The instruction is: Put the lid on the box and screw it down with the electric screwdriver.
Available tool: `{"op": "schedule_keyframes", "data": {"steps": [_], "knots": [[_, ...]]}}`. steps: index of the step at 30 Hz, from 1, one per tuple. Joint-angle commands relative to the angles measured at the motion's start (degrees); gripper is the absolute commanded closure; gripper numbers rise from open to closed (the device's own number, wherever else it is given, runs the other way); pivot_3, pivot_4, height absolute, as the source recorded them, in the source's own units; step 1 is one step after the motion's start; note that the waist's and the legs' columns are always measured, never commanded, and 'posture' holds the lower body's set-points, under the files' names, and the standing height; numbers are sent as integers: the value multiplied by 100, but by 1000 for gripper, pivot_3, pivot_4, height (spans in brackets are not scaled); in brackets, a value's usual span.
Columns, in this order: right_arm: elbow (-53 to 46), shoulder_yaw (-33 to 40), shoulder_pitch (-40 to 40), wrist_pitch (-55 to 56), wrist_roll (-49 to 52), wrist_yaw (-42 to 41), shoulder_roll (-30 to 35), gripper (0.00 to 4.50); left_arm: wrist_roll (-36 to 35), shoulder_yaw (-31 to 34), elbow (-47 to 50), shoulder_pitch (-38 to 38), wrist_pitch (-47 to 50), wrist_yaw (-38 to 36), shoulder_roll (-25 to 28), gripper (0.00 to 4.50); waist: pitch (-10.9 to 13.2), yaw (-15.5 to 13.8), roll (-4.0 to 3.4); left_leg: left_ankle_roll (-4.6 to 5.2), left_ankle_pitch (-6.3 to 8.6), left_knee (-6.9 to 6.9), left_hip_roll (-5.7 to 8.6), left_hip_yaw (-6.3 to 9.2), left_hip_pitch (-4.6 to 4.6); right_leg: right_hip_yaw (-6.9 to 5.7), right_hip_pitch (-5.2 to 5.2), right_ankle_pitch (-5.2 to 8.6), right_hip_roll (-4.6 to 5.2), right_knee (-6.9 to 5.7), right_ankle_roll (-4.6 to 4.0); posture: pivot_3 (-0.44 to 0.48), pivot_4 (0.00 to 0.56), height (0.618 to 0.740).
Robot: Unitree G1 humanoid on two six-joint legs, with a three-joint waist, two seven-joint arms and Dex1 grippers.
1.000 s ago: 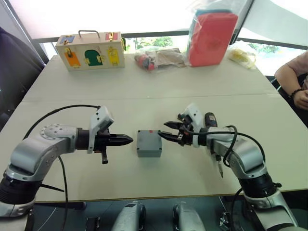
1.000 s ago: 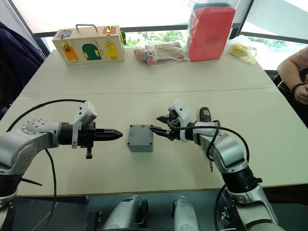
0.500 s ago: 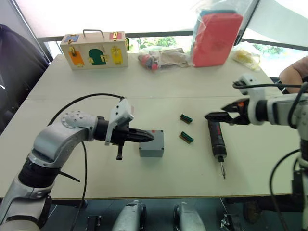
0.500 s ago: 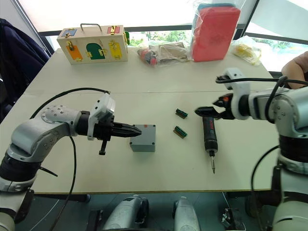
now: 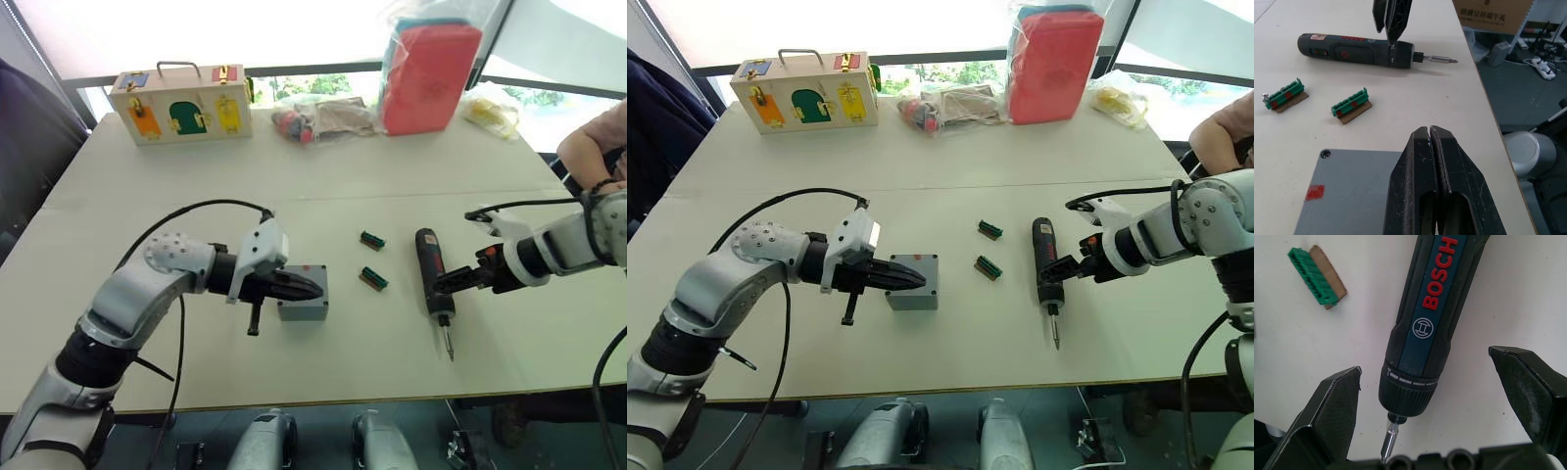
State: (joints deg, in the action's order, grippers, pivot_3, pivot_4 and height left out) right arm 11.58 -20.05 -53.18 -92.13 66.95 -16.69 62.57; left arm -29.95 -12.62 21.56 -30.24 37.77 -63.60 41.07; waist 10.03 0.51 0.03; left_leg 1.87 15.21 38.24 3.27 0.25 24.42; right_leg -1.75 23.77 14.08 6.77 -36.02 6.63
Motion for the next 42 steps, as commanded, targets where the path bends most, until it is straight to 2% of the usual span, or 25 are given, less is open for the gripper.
{"op": "schedule_keyframes", "data": {"steps": [1,8,9,10,14,16,17,22,26,27,30,32,34,36,39,42], "knots": [[172,-227,-273,-37,68,93,-138,14,-57,153,294,101,61,163,2,4500,0,3,0,0,0,0,1,0,-1,0,0,0,0,-1,0,0,150,740],[268,-846,-408,-37,-855,-95,-627,14,-130,270,534,398,195,524,-66,4500,-2,1,3,0,0,3,1,1,-1,-3,-1,0,-3,-2,1,0,150,740],[129,-909,-396,-36,-1024,-205,-629,452,-143,284,559,422,216,565,-72,4500,-3,6,4,0,0,3,1,1,-2,-4,-3,0,-3,-2,1,0,150,740],[55,-996,-392,-36,-1076,-310,-593,634,-160,310,582,453,234,603,-67,4500,-3,6,4,1,0,4,1,1,-5,-4,-6,0,-3,-2,1,0,150,740],[-312,-1255,-307,-37,-1267,-737,-341,1954,-182,454,587,575,240,663,24,4500,-3,-4,4,1,1,4,1,3,-5,-4,-5,0,-5,-2,1,0,150,740],[-212,-1161,-288,-37,-1259,-785,-378,2590,-144,504,487,580,198,656,52,4500,-3,-4,3,1,1,3,1,3,-4,-4,-4,0,-6,-2,1,0,150,740],[-84,-1033,-303,-37,-1292,-763,-442,2695,-117,515,419,562,174,657,56,4500,-3,-4,4,2,1,3,1,3,-4,-4,-4,0,-6,-2,1,0,150,740],[977,470,-738,-36,-1823,-138,-1133,2702,-40,672,-43,509,9,561,135,4500,-6,29,10,1,0,4,1,2,-6,-3,-6,-1,-8,-4,2,0,150,740],[1003,1966,-1123,191,-2292,511,-1645,2702,-49,789,-522,380,-85,374,224,4500,2,13,-5,-11,-7,-2,2,-9,10,6,27,-1,-9,-19,2,0,150,740],[865,2275,-1131,203,-2387,654,-1764,2702,-57,804,-617,352,-100,317,253,4500,2,-1,-5,-43,-26,-7,2,-10,19,7,41,-1,-11,-19,2,0,150,740],[-402,3466,-696,1207,-2352,1069,-2331,2702,-157,789,-835,229,29,115,302,4500,1,-9,-3,-52,-31,-7,-1,-4,42,2,56,0,-16,-18,1,0,150,740],[-1815,3942,36,2751,-2240,637,-2918,2702,-150,691,-931,129,105,28,288,4500,-3,-9,5,-50,-30,-3,1,-6,48,3,59,-1,-14,-19,2,0,150,740],[-2730,4159,553,3694,-2148,420,-3481,2702,-126,630,-1017,41,140,-36,255,4500,-2,8,0,-45,-28,0,0,-5,48,5,56,-1,-19,-19,4,0,150,740],[-3211,4103,896,3995,-1929,318,-3969,2702,-125,579,-1069,-48,193,-58,177,4500,0,23,-1,-45,-28,-1,0,-6,48,6,59,-1,-20,-27,5,0,150,740],[-3715,3272,1609,4636,-2145,-357,-4370,2702,-76,435,-1050,-158,292,29,-5,4500,-3,10,2,-45,-29,5,1,-5,46,9,63,-2,-19,-35,4,0,150,740],[-3772,2925,1938,5042,-2339,-502,-4612,2702,105,313,-1053,-126,210,41,-14,4500,-3,31,3,-34,-23,5,0,0,38,12,56,-1,-25,-36,4,0,150,740]]}}
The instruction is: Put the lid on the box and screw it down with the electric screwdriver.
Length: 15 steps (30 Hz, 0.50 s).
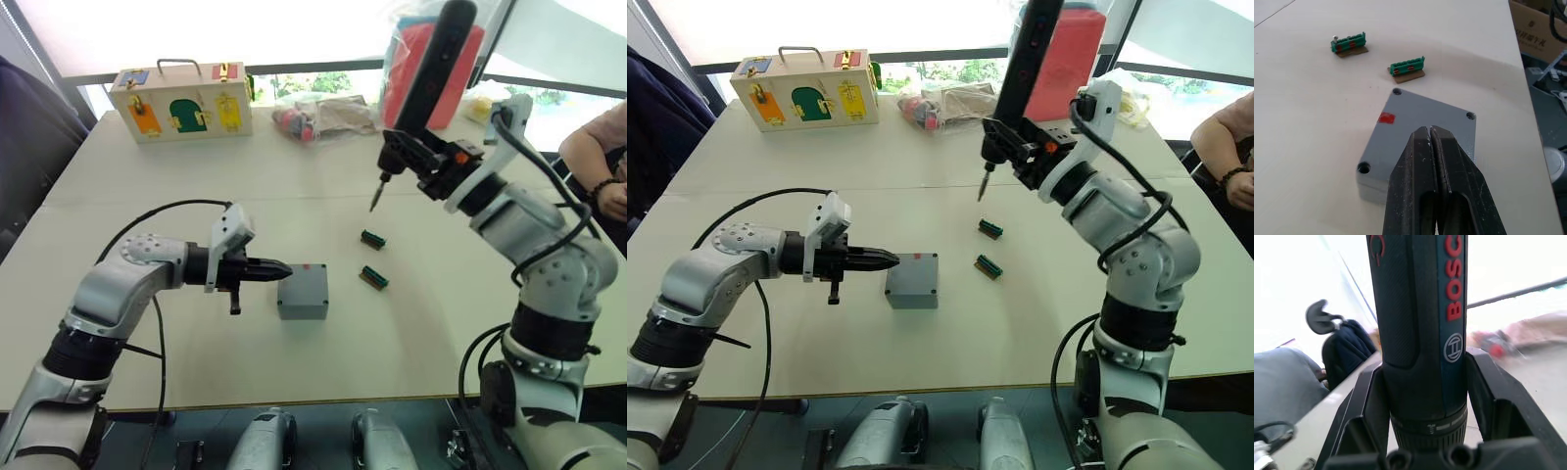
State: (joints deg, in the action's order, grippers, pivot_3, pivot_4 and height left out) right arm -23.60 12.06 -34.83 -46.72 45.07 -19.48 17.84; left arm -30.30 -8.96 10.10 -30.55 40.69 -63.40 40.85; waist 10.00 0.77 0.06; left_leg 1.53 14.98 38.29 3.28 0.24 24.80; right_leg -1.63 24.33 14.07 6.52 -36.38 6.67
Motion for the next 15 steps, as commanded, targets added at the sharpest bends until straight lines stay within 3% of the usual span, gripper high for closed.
{"op": "schedule_keyframes", "data": {"steps": [1,5,15], "knots": [[-251,-442,205,630,-241,-317,-171,2702,195,-100,113,-58,-109,16,24,4500,0,7,0,-1,-1,-1,0,0,-2,1,0,0,0,-2,0,0,150,740],[-211,-948,500,1024,-609,-705,-134,2702,287,-182,214,35,-81,154,-102,4500,1,-12,-2,-8,-5,-2,1,0,-3,2,3,1,-1,-20,-1,0,150,740],[-54,-1395,783,1445,-1162,-977,-58,2702,661,-393,159,312,-319,354,-233,4500,0,-18,-1,-14,-8,-1,1,2,-7,3,1,1,0,-19,-1,0,150,740]]}}
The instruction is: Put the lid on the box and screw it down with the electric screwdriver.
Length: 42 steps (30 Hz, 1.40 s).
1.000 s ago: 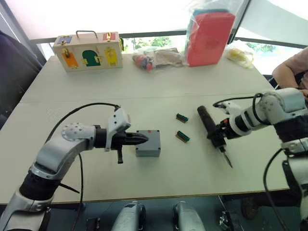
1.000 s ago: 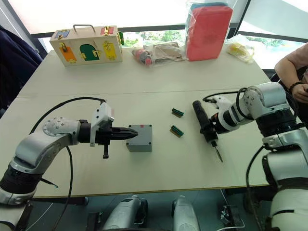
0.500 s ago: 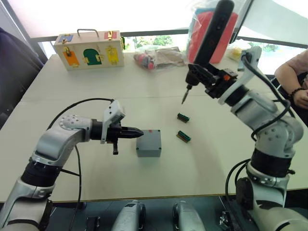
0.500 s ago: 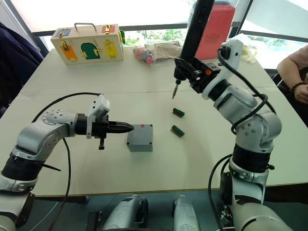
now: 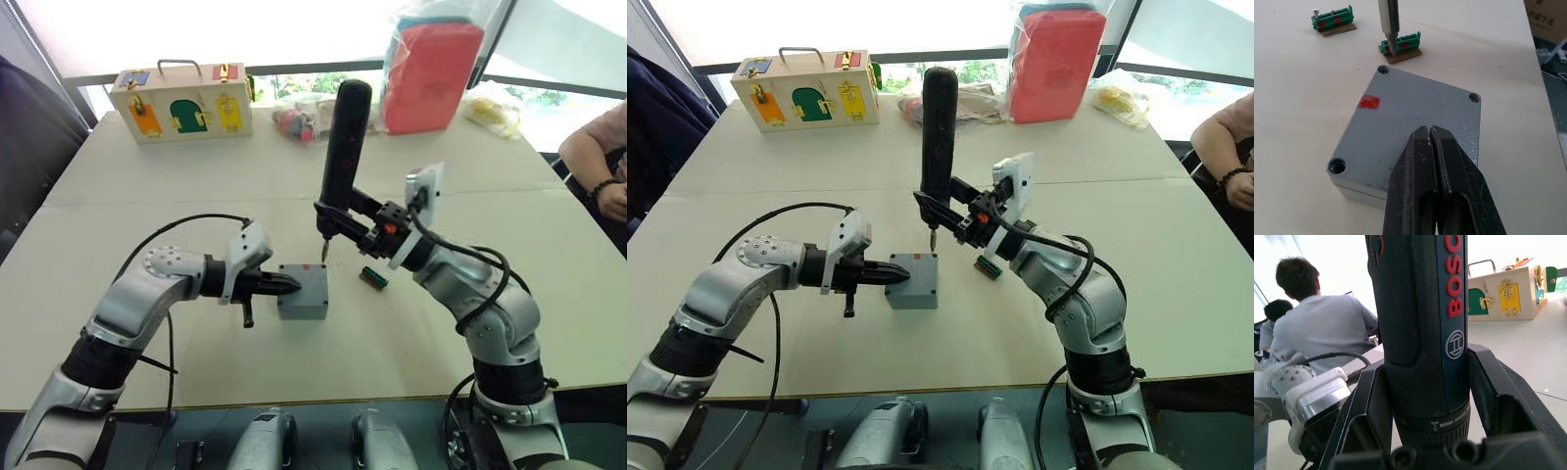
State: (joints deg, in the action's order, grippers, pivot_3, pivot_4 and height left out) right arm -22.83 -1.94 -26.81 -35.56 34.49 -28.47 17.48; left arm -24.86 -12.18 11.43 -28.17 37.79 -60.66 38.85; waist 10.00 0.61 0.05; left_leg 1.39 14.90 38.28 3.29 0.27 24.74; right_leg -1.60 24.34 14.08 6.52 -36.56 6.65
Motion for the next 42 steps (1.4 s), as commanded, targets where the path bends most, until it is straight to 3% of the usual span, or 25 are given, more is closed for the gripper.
{"op": "schedule_keyframes", "data": {"steps": [1,17,23,27,29,42], "knots": [[-111,-7,-5,357,-140,-82,-34,2702,134,-75,27,80,-33,83,-46,4500,0,-3,0,0,0,0,0,0,-1,0,-1,0,0,0,0,0,150,740],[354,-223,384,1018,-743,-126,-180,2702,179,-123,31,144,-63,74,-29,4500,-1,-4,0,5,3,-3,0,0,-32,1,-32,1,0,14,-1,0,150,740],[542,-785,811,1060,-1445,-23,21,2702,210,-132,15,262,-81,79,9,4500,-16,-2,1,9,6,-7,0,1,-56,1,-55,1,-1,22,-1,0,150,740],[583,-774,938,1036,-1470,76,-37,2702,224,-136,20,321,-71,89,-8,4500,-53,-5,8,43,30,-25,-1,4,-150,-4,-155,13,0,49,2,0,150,740],[592,-739,983,1029,-1449,121,-80,2702,233,-142,29,340,-64,108,-35,4500,-68,-11,16,44,32,-25,-1,8,-169,-5,-155,15,0,55,2,0,150,740],[693,-675,1011,1131,-1480,157,-170,2702,316,-183,-39,338,-89,146,-143,4500,-96,-20,17,44,34,-31,0,9,-176,-5,-159,18,9,56,-2,0,150,740]]}}
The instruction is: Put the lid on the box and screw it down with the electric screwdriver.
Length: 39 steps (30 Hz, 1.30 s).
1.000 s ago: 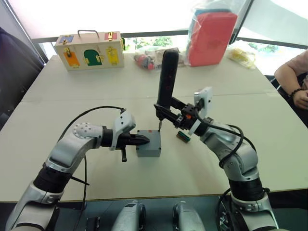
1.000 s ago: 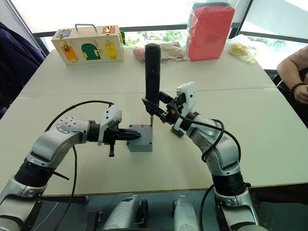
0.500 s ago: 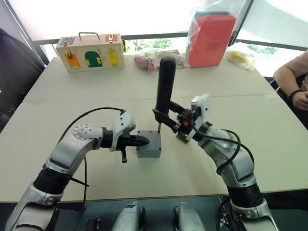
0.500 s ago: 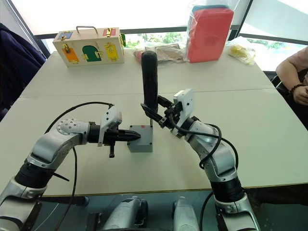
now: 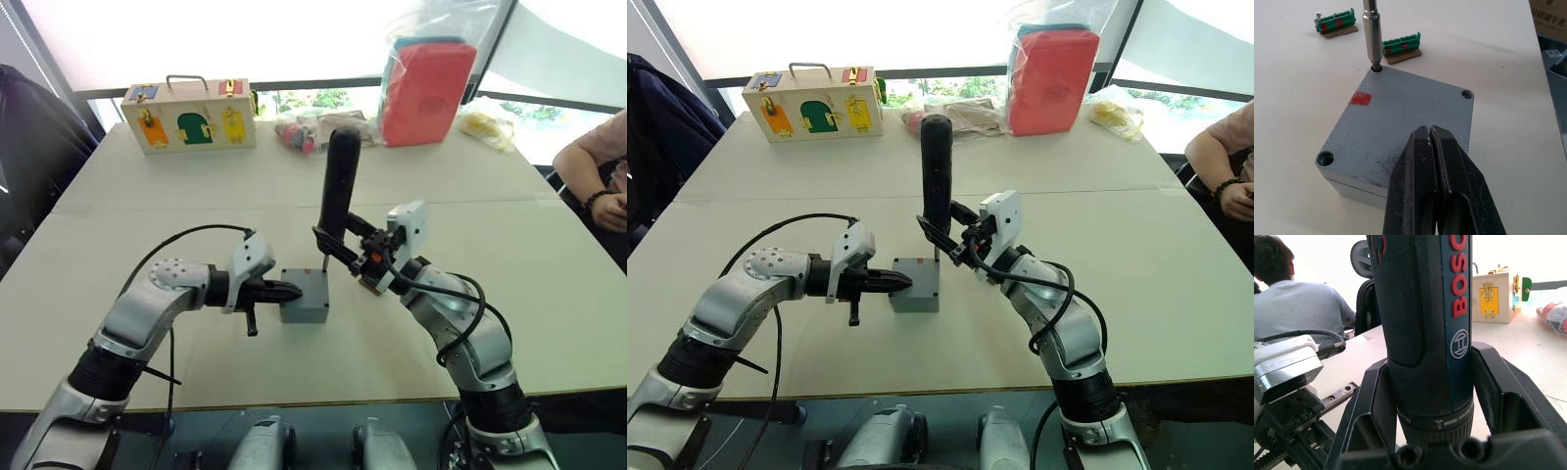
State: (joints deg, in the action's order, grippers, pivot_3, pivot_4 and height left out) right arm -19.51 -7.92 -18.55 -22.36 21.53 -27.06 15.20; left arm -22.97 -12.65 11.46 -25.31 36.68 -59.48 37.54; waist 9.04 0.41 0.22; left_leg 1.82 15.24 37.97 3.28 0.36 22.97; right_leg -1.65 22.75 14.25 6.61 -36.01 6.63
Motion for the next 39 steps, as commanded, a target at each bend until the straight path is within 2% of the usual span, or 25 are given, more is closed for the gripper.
{"op": "schedule_keyframes", "data": {"steps": [1,17,20,24,29,32,36,39], "knots": [[352,-80,183,-184,-186,20,58,2702,131,-138,-43,49,23,32,-21,4500,0,-1,0,0,0,0,0,0,0,0,0,0,1,0,0,0,150,740],[36,34,-182,-305,-25,-12,33,2702,243,-163,-59,104,-53,27,-107,4500,0,-10,-1,2,2,-4,1,1,1,0,1,1,14,4,-2,0,150,740],[-294,427,-529,-494,456,39,-53,2702,255,-163,-51,110,-53,40,-107,4500,1,-11,-1,2,3,-6,1,2,4,1,4,1,17,5,-2,0,150,740],[-656,858,-1265,-1085,1076,-100,250,2702,306,-208,-63,156,-100,57,-119,4500,11,-11,-14,0,1,-5,5,2,47,2,50,-2,17,-5,-2,0,150,740],[-270,1438,-2519,-1462,1319,-18,793,2702,275,-134,-168,83,-140,135,-237,4500,17,-4,-23,0,1,-9,6,0,52,-1,50,-1,18,-1,-2,0,150,740],[250,2049,-3300,-2284,1950,509,819,2702,-36,281,-179,-5,-37,263,-374,4500,18,3,-23,0,1,-9,5,1,52,-3,49,-1,20,-2,-3,0,150,740],[1211,3083,-4102,-4523,3498,1408,1081,2702,-715,1088,331,-183,230,656,-632,4500,32,5,-7,0,1,-9,2,4,65,2,50,-2,27,-2,-3,0,150,740],[1805,3105,-4444,-5632,3319,1698,1673,2702,-769,1355,880,-90,89,768,-501,4500,37,11,-9,-1,-1,-4,3,3,114,0,89,-5,37,-1,-6,0,150,740]]}}
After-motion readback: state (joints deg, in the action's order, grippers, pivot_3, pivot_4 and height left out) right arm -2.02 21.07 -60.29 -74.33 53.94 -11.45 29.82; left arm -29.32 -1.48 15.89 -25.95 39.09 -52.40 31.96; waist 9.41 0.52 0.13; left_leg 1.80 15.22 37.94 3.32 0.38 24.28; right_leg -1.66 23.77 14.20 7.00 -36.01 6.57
